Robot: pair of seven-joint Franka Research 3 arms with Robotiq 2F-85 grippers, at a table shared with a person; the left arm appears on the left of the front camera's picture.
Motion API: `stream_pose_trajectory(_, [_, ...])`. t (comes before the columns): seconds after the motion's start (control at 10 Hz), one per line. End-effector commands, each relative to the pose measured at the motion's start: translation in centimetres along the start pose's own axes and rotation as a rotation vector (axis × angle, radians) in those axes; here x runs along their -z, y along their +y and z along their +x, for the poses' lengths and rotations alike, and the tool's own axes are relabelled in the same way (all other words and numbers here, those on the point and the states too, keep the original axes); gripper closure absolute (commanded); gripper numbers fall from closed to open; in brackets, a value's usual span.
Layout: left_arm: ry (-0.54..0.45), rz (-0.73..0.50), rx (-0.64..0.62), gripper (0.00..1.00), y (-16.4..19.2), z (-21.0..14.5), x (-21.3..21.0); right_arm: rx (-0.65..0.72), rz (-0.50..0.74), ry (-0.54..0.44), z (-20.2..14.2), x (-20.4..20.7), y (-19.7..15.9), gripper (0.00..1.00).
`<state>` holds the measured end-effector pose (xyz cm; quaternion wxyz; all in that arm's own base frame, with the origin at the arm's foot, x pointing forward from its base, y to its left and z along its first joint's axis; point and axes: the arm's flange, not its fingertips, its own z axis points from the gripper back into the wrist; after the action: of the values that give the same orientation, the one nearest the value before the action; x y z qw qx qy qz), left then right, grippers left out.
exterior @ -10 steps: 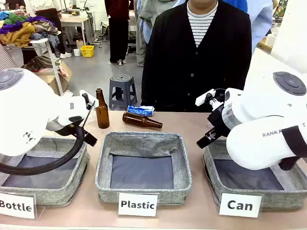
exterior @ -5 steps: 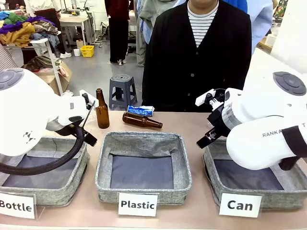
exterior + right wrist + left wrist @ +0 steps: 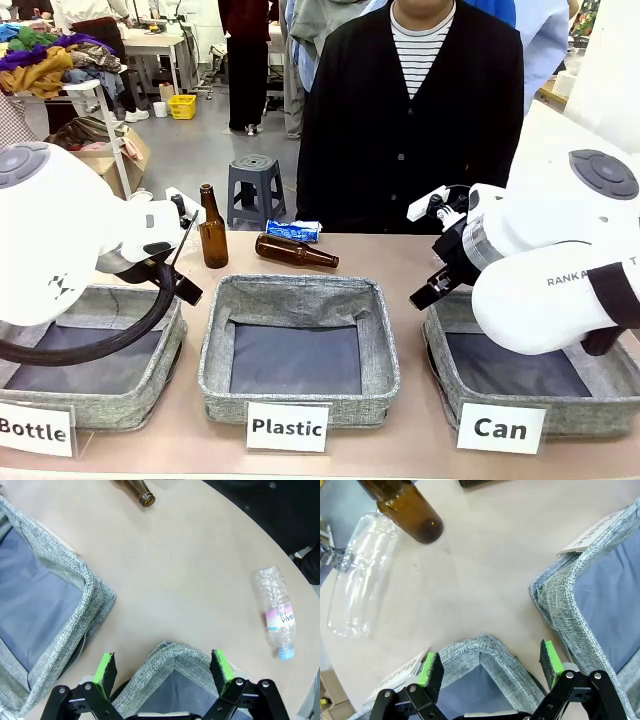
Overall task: Sort the can waste into the basket.
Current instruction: Pick up the can waste from the table and place it in the right Fabric basket.
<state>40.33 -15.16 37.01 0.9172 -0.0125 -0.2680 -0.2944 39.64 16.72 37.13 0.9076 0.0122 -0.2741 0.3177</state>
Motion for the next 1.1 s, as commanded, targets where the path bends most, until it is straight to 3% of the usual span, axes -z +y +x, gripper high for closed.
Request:
stream_pose_trajectory(0.0, [0.0,0.0,0.0,0.0,0.0,0.0,0.0,0.0,0.0,0.0,0.0,0.0,0.0,0.0])
stream_pose_trajectory(0.4, [0.0,0.0,0.0,0.0,0.0,0.0,0.0,0.0,0.0,0.0,0.0,0.0,0.0,0.0])
stream_pose_trajectory(0.5, [-0.071,-0.038,0.005,0.0,-0.3,0.5,-3.6,0.025,0.018,0.05,1.0,-2.4,-0.1,0.0])
stream_pose_trajectory(0.6, [-0.152,-0.14,-0.02,0.0,-0.2,0.5,-8.1,0.138,0.064,0.038,2.0,-5.9,-0.2,0.0])
stream_pose_trajectory(0.8, [-0.217,-0.265,-0.068,0.0,0.2,-1.4,-16.1,0.298,0.367,0.027,1.4,-14.1,-2.0,0.0])
stream_pose_trajectory(1.0, [-0.24,-0.406,-0.063,0.0,2.3,-6.4,-19.7,0.431,0.516,-0.076,-3.5,-19.9,-6.2,0.0])
